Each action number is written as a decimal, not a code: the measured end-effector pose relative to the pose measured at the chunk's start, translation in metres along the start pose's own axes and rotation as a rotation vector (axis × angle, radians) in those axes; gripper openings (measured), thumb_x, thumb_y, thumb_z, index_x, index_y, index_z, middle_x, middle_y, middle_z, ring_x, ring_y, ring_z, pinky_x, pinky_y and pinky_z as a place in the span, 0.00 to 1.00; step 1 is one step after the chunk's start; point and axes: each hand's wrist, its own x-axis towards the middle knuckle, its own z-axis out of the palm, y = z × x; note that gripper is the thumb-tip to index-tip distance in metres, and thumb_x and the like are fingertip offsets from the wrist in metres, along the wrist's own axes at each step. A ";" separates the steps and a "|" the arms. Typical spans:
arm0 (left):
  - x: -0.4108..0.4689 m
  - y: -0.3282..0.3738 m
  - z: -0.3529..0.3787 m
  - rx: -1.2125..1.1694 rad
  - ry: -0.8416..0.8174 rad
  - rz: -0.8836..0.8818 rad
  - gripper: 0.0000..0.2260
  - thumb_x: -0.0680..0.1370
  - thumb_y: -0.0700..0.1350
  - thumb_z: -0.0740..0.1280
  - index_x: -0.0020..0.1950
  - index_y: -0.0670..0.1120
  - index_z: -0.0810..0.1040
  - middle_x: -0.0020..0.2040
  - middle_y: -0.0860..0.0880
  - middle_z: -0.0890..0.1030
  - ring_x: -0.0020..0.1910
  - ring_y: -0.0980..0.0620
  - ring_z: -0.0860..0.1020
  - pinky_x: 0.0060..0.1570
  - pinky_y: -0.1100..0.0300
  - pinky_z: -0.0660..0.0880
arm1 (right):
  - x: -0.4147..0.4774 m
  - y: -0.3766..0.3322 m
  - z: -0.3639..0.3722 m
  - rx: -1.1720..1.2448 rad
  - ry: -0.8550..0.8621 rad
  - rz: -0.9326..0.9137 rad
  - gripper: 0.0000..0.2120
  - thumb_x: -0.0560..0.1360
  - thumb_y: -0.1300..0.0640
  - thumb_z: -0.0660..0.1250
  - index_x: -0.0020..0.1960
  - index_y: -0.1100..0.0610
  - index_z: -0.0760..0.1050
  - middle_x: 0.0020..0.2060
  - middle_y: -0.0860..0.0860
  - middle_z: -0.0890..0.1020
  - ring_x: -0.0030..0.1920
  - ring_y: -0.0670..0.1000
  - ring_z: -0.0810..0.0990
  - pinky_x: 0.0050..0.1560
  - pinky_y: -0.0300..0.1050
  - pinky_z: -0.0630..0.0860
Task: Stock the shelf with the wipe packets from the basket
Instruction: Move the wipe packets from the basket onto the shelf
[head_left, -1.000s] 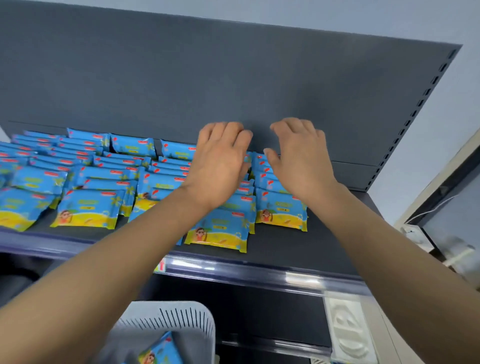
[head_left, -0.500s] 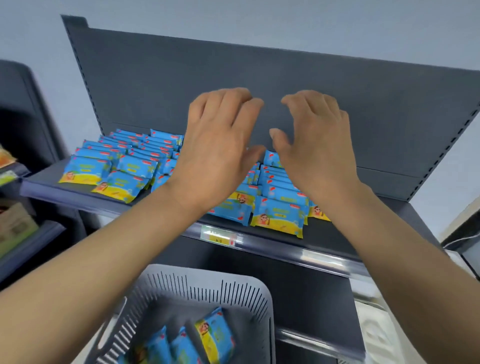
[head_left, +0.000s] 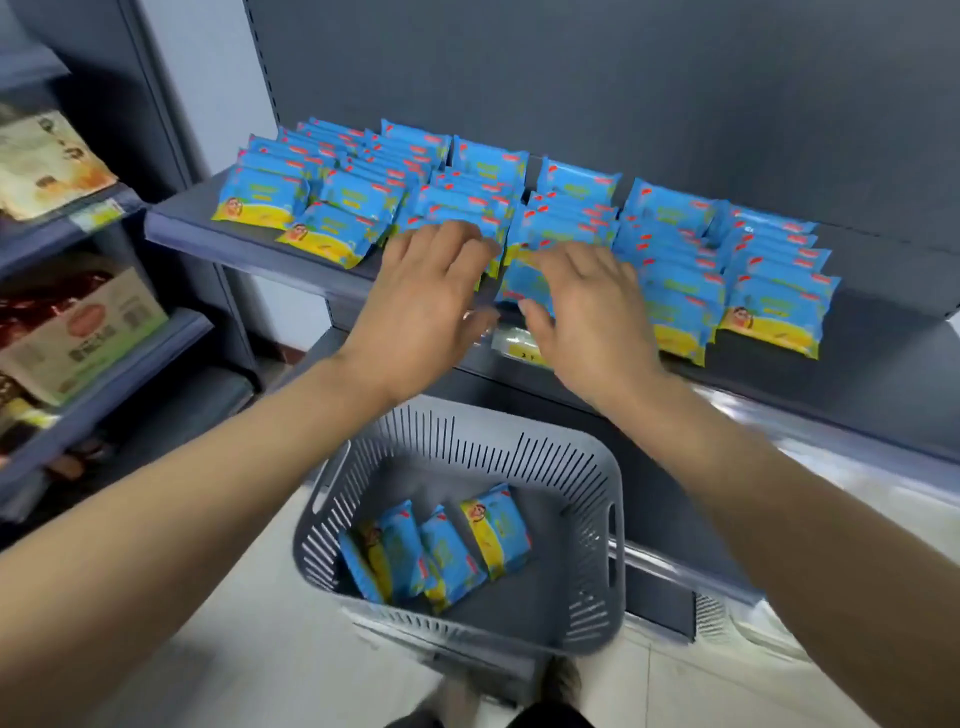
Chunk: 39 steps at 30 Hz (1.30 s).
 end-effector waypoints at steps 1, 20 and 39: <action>-0.013 -0.006 0.014 -0.019 -0.095 -0.013 0.21 0.68 0.44 0.71 0.58 0.38 0.75 0.55 0.39 0.76 0.53 0.39 0.74 0.51 0.51 0.62 | -0.008 0.000 0.019 0.004 -0.081 0.003 0.18 0.74 0.54 0.64 0.62 0.59 0.71 0.58 0.56 0.76 0.60 0.59 0.72 0.57 0.52 0.65; -0.182 -0.034 0.236 -0.122 -1.122 -0.036 0.23 0.74 0.47 0.70 0.67 0.44 0.69 0.63 0.45 0.71 0.62 0.44 0.70 0.60 0.52 0.68 | -0.150 0.037 0.291 0.025 -1.117 0.406 0.24 0.73 0.46 0.68 0.63 0.59 0.72 0.60 0.57 0.77 0.60 0.58 0.76 0.62 0.53 0.72; -0.162 -0.032 0.242 -0.060 -1.342 -0.100 0.18 0.69 0.42 0.72 0.58 0.45 0.74 0.53 0.46 0.78 0.54 0.45 0.76 0.47 0.59 0.71 | -0.121 0.026 0.243 0.227 -0.935 0.824 0.18 0.72 0.62 0.64 0.61 0.62 0.72 0.61 0.59 0.76 0.62 0.60 0.75 0.62 0.53 0.72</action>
